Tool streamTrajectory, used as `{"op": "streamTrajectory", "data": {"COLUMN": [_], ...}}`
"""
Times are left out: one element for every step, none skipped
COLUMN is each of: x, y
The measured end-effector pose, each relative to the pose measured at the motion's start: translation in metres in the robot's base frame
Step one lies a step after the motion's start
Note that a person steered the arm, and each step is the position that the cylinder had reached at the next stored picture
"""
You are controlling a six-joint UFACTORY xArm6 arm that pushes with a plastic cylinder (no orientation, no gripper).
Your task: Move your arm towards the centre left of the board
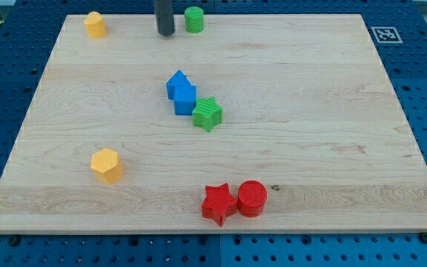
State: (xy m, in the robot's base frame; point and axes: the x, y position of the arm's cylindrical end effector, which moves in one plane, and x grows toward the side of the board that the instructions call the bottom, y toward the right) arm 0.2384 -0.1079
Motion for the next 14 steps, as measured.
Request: {"op": "streamTrajectory", "data": {"x": [-0.023,-0.031,-0.029,-0.020,-0.020,-0.020,-0.008,0.008,0.020,0.021,0.027,0.045,0.050,0.053], "y": [-0.008,-0.008,-0.008,-0.011,-0.022,-0.028,-0.029,-0.030,-0.032,-0.032,-0.033,-0.037,-0.037,-0.047]}}
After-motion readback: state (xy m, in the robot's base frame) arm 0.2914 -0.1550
